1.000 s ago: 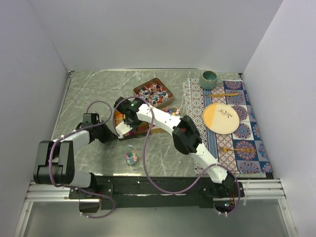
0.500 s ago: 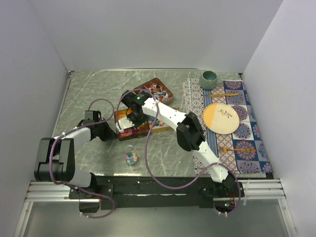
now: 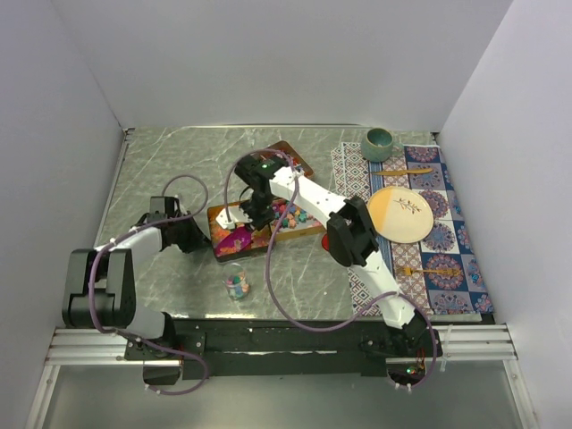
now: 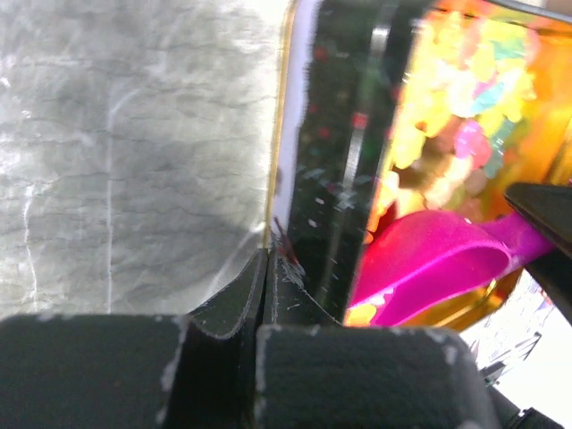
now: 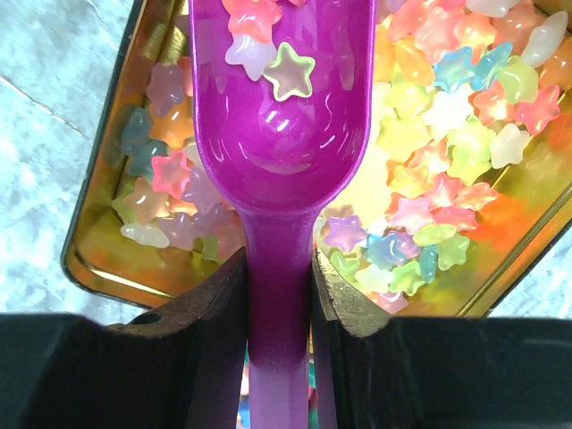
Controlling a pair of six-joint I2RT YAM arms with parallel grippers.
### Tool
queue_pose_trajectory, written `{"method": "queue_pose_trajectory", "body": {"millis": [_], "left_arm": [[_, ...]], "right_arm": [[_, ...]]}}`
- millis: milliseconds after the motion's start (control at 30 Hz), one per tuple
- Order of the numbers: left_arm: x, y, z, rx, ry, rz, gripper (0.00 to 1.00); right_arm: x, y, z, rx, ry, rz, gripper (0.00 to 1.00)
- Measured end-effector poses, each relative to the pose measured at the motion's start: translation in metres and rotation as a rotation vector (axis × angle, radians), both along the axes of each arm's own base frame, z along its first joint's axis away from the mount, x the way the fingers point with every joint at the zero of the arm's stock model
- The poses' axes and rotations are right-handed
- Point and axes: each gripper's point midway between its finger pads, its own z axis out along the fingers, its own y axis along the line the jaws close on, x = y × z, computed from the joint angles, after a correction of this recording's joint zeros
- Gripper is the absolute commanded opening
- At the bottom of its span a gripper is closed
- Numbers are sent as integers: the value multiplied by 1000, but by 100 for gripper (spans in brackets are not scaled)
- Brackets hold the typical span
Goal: Pack the candies
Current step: Scoop the fake candies from the storage box.
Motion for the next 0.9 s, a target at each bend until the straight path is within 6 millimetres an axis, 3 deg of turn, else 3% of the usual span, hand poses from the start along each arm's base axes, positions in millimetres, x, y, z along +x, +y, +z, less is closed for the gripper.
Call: {"method": "queue_pose_trajectory", "body": {"millis": [400,633,667,700,767,800,900], "left_arm": [[-7,-10,30,-37,-102,-195,1],[0,5,44,-36,-133,-228,2],[2,11,46,-26,-134,-226,6],[5,17,48,-15,-137,-221,22],[14,28,55,16,-155,-214,41],[18,33,58,33,-169,-213,58],[30,48,70,83,-213,-208,78]], "right_arm": [[12,-25,10,98,138,-108,0],[11,-43,27,149,192,-143,0],[13,-45,30,161,198,-154,0],[15,-48,33,170,203,-165,0],[21,-56,40,186,210,-195,0],[23,-58,44,194,210,-207,0],[30,-68,61,213,184,-236,0]]}}
